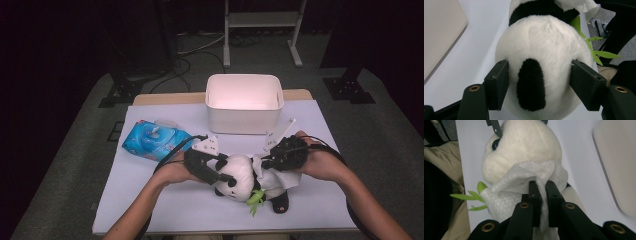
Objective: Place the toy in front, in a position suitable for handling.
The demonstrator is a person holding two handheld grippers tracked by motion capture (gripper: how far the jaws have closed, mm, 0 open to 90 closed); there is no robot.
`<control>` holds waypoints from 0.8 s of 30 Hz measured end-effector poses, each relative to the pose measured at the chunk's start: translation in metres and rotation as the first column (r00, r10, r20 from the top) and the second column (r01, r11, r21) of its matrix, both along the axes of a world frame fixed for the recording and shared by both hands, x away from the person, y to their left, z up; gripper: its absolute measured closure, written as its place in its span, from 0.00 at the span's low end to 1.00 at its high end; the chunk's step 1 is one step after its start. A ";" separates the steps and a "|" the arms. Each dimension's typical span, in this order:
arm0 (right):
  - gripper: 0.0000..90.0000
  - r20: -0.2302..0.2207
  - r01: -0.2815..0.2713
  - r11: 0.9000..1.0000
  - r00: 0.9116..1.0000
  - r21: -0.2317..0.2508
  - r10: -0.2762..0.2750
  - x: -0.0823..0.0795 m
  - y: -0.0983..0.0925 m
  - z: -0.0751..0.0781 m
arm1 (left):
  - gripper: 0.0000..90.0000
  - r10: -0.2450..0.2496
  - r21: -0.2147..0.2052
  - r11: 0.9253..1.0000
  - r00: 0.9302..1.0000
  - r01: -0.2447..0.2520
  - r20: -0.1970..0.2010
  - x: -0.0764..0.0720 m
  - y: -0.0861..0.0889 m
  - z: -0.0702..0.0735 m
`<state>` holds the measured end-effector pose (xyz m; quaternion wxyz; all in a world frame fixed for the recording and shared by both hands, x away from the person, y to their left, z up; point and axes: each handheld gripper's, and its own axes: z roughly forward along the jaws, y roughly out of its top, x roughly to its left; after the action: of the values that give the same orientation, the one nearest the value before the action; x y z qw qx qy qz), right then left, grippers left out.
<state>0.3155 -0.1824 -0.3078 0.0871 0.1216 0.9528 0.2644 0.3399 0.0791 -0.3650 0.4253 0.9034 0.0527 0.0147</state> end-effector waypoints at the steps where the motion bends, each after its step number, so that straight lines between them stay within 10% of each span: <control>1: 0.94 0.000 0.003 1.000 1.000 0.004 -0.003 -0.001 -0.004 0.000 | 0.38 0.000 0.001 1.000 1.000 0.000 0.001 0.000 0.000 0.000; 24: 0.94 -0.015 0.094 0.994 0.995 0.049 -0.093 -0.020 -0.063 0.001 | 0.38 -0.007 0.015 1.000 1.000 0.007 0.001 0.001 0.001 0.000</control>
<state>0.2953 -0.2451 -0.3070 0.0901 0.1701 0.9396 0.2829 0.3408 0.0798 -0.3647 0.4187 0.9067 0.0492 0.0138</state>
